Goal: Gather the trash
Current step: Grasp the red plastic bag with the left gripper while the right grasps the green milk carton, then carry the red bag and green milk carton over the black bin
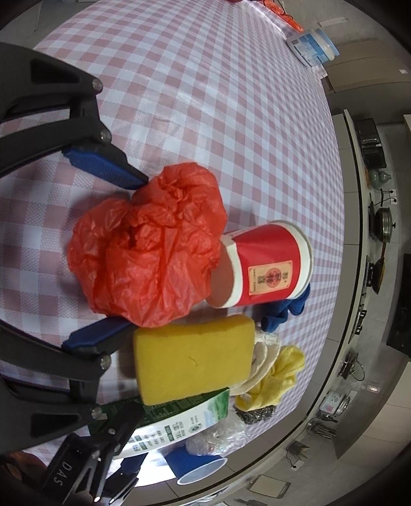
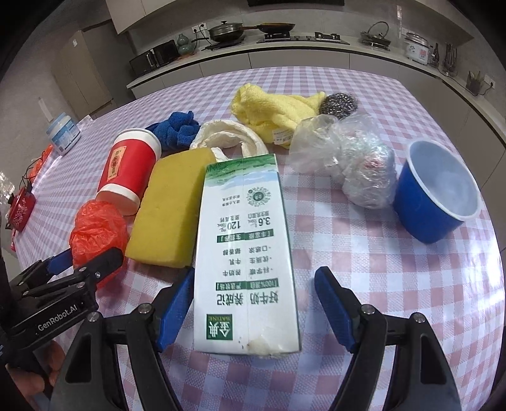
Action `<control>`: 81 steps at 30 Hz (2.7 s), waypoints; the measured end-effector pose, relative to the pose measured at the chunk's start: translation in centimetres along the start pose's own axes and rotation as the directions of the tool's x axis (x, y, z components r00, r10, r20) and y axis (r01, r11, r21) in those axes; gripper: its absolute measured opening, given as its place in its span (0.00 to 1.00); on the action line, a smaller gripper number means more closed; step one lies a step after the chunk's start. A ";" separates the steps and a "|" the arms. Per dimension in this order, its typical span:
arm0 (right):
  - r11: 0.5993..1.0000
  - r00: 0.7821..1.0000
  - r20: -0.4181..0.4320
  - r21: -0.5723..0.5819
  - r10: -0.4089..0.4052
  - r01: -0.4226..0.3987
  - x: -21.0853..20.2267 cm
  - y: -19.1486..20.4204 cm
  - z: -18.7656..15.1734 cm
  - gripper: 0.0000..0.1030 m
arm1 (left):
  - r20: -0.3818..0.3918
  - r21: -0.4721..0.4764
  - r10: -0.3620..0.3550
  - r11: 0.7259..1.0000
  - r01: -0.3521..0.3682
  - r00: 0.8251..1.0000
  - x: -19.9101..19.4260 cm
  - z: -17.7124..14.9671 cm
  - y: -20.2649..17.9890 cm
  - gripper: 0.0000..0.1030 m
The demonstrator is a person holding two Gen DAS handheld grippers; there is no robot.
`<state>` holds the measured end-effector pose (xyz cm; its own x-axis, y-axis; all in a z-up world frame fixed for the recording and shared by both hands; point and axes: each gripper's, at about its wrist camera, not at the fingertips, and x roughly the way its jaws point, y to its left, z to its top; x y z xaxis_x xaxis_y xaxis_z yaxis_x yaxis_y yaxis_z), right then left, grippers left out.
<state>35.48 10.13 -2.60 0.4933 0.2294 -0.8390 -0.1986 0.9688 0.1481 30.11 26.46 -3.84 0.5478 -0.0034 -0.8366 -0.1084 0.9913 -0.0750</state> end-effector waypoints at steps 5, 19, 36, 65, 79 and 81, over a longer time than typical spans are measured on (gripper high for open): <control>1.000 1.000 0.003 -0.012 0.011 -0.011 0.6 0.4 0.3 0.59 | 0.004 -0.018 -0.024 1.000 0.024 1.000 0.3 -0.1 0.2 0.75; 0.999 0.999 0.024 -0.027 0.031 -0.031 -0.3 0.3 -0.4 0.55 | 0.038 -0.013 -0.056 0.998 0.057 0.998 -0.8 -1.0 0.2 0.36; 0.996 0.993 0.082 0.024 0.084 -0.086 -4.9 -2.7 -2.6 0.55 | 0.122 -0.024 -0.099 0.994 0.103 0.988 -6.5 -2.5 -0.2 0.27; 0.942 0.970 0.197 0.327 -0.145 0.075 -19.1 -27.6 -11.0 0.54 | 0.000 0.272 -0.390 0.886 0.376 0.921 -9.1 -5.0 -28.5 0.27; 0.862 0.971 0.074 0.480 -0.229 0.167 -19.2 -42.6 -16.5 0.54 | -0.211 0.347 -0.428 0.808 0.476 0.879 -4.6 -9.2 -45.8 0.27; 0.863 0.975 0.058 0.477 -0.216 0.163 -18.3 -43.9 -16.7 0.54 | -0.223 0.346 -0.408 0.816 0.463 0.885 -3.5 -10.0 -47.2 0.27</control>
<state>21.03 -38.18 -2.51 0.5730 0.0195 -0.8193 0.3133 0.9186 0.2409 25.02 -21.67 -2.76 0.3441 -0.4371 -0.8310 0.4522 0.8528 -0.2613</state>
